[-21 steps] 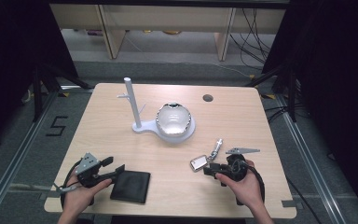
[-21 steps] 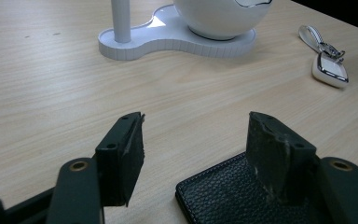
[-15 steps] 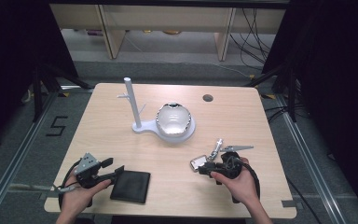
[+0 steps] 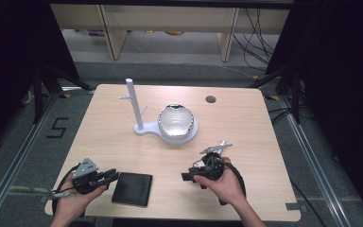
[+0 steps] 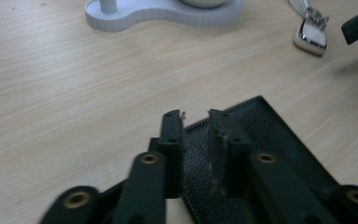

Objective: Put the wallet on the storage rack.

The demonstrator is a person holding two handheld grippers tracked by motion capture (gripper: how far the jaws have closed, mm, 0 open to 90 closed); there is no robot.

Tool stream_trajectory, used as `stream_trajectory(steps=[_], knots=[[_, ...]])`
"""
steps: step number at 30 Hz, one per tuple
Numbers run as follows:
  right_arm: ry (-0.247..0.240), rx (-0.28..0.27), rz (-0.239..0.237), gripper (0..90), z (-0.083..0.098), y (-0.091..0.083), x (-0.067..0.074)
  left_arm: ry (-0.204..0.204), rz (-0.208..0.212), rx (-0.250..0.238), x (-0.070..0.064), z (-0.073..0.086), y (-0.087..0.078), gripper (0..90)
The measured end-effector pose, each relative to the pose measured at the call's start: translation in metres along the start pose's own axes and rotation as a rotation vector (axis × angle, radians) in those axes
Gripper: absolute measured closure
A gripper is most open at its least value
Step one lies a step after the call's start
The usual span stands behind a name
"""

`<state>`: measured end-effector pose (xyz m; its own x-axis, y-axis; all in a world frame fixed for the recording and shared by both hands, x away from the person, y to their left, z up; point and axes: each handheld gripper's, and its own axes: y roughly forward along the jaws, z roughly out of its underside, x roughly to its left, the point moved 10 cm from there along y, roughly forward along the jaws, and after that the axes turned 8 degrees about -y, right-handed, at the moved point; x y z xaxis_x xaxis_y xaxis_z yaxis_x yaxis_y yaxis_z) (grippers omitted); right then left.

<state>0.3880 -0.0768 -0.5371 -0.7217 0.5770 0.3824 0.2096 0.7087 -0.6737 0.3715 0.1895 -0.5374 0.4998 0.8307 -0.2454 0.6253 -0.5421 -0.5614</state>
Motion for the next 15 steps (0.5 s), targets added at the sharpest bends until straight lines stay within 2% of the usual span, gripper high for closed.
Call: stream_trajectory(steps=[1, 2, 3, 5, 6, 7, 8, 9, 11, 13, 14, 15], knots=[[-0.010, 0.013, -0.013, 52.8, -0.001, 0.004, 0.005, 0.002, -0.003, 0.008, 0.000, 0.001, 0.000, 85.7], [0.007, 0.026, -0.016, 52.2, 0.000, 0.006, 0.009, 0.001, -0.007, 0.023, 0.001, 0.004, -0.001, 88.4], [-0.023, 0.026, -0.018, 51.9, -0.002, 0.010, 0.010, 0.022, -0.008, 0.047, 0.004, 0.006, -0.002, 89.1], [0.002, 0.047, -0.030, 51.1, -0.002, 0.015, 0.019, -0.015, -0.013, 0.058, 0.003, 0.010, -0.001, 89.3], [-0.026, 0.047, -0.027, 50.9, -0.003, 0.018, 0.019, -0.013, -0.022, 0.060, 0.004, 0.011, 0.001, 89.3], [-0.041, 0.049, -0.037, 50.8, -0.003, 0.022, 0.020, 0.019, -0.036, 0.093, 0.007, 0.014, 0.001, 89.3], [-0.029, 0.058, -0.039, 50.7, -0.004, 0.027, 0.023, 0.010, -0.046, 0.104, 0.007, 0.016, 0.002, 89.3], [-0.030, 0.064, -0.048, 50.6, -0.004, 0.029, 0.025, 0.016, -0.044, 0.117, 0.008, 0.018, 0.003, 89.3], [0.001, 0.088, -0.062, 50.8, -0.003, 0.037, 0.031, 0.012, -0.040, 0.153, 0.008, 0.023, 0.005, 89.3], [-0.004, 0.094, -0.057, 50.8, -0.004, 0.044, 0.031, 0.021, -0.040, 0.176, 0.009, 0.027, 0.008, 89.3], [-0.010, 0.096, -0.072, 50.8, -0.004, 0.048, 0.033, 0.017, -0.041, 0.188, 0.009, 0.029, 0.009, 89.3], [0.001, 0.104, -0.072, 50.8, -0.004, 0.051, 0.035, 0.024, -0.041, 0.194, 0.009, 0.031, 0.010, 89.3]])
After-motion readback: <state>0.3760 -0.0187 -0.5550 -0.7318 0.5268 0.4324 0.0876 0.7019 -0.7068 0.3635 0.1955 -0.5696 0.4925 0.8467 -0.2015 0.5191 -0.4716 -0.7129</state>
